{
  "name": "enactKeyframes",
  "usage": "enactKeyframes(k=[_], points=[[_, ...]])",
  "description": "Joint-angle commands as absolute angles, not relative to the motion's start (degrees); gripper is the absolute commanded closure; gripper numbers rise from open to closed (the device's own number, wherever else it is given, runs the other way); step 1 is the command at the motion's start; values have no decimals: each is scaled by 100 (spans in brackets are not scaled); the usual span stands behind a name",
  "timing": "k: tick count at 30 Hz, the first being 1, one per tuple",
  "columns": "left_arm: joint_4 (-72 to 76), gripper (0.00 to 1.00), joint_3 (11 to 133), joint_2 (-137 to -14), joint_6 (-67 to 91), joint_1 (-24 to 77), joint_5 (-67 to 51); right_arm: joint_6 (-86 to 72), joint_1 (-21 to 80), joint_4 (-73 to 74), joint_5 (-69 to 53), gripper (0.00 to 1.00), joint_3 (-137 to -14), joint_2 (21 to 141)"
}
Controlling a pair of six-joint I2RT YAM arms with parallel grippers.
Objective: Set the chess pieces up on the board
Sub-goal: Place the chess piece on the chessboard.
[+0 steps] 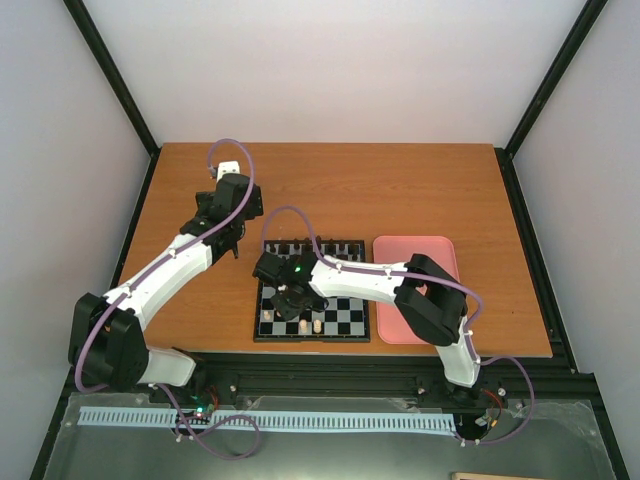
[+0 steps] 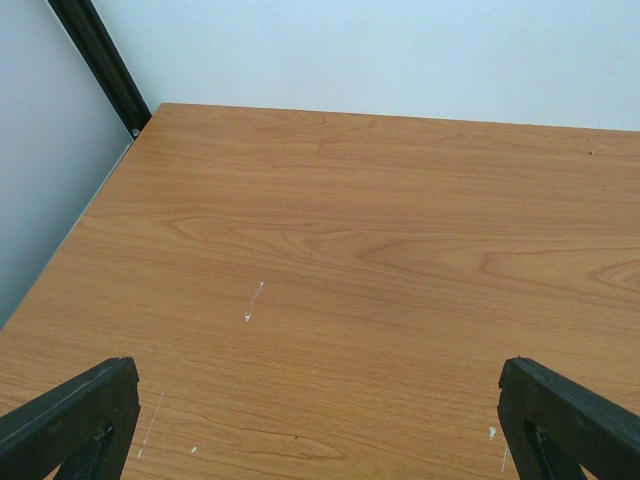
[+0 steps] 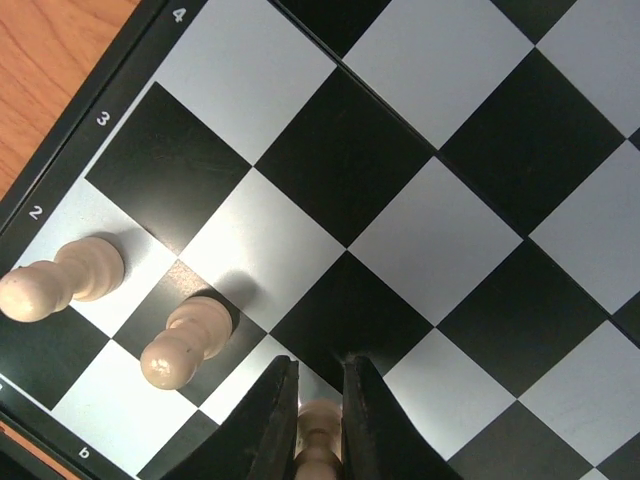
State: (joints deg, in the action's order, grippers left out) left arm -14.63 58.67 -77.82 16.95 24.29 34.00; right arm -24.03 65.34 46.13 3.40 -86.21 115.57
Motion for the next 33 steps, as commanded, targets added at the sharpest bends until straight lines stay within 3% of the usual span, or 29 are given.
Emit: enactKeyframes(k=[1,22,33], points=[[-1406,0,6020,-7675,1711,2469,3380,-2503,6601,4535,416,87,-8741,11633],[-1398,0,6021,-7699,1713,2467,3372,-2541,6662,4412,305,86,-8729,11743],[-1395,0,6029,-7714,1704,2466,3382,-2540,6662,4421,388,79,-8720,11680]])
